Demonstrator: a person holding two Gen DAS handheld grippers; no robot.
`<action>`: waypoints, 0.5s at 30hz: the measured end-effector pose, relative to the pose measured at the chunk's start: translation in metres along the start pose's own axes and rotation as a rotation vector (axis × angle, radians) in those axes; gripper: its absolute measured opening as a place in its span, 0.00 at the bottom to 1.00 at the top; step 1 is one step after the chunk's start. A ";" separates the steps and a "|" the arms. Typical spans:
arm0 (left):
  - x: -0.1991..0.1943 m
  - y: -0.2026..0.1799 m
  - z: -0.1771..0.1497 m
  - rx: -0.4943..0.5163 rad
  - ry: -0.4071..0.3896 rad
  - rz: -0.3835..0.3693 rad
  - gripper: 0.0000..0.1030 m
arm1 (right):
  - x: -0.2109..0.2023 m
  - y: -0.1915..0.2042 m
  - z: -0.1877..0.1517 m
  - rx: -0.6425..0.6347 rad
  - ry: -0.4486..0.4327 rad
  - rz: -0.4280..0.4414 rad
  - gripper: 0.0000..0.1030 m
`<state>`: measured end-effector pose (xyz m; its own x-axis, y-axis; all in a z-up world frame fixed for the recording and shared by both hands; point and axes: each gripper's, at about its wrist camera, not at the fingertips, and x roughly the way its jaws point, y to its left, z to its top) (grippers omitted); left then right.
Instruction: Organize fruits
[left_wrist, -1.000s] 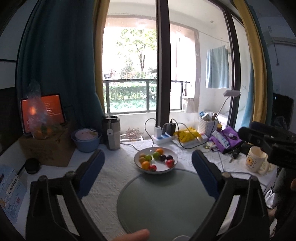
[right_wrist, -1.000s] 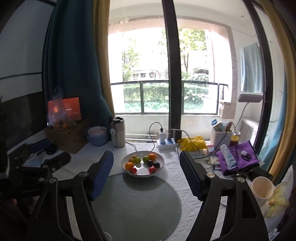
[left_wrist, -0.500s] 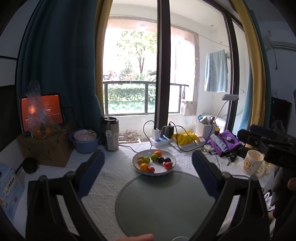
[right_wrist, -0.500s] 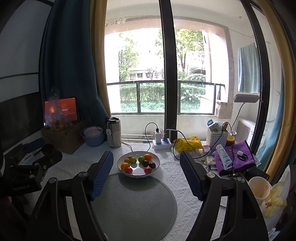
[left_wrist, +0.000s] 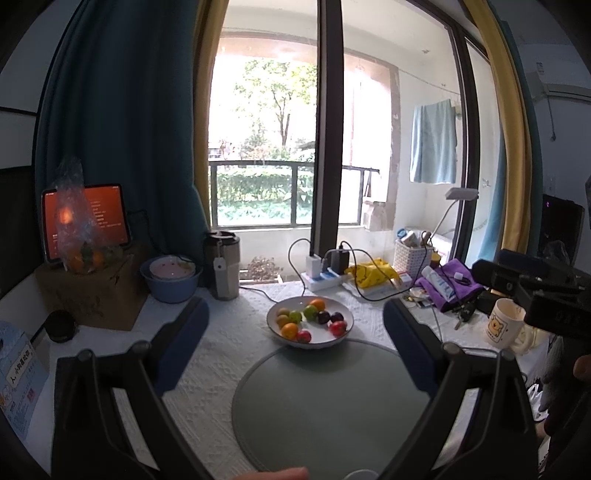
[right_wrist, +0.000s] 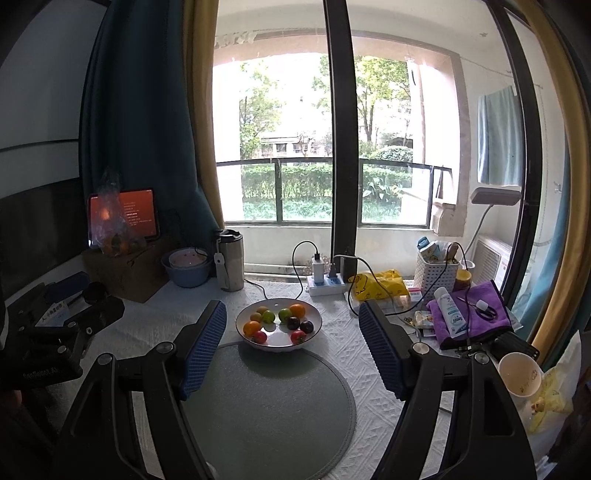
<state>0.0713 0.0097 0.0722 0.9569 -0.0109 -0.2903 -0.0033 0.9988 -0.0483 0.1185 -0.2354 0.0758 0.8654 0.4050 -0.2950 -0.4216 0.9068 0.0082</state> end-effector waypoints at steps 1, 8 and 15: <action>0.000 0.000 0.000 -0.002 -0.001 -0.001 0.93 | 0.001 0.000 0.000 -0.002 0.001 0.001 0.75; -0.001 0.000 -0.001 -0.013 -0.002 -0.012 0.93 | 0.003 -0.001 -0.001 -0.003 0.006 0.006 0.75; -0.002 0.002 0.000 -0.030 -0.001 -0.019 0.93 | 0.007 -0.001 -0.003 -0.006 0.013 0.014 0.75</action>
<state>0.0690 0.0117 0.0728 0.9570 -0.0294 -0.2885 0.0059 0.9966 -0.0821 0.1236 -0.2336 0.0706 0.8558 0.4160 -0.3075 -0.4353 0.9002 0.0063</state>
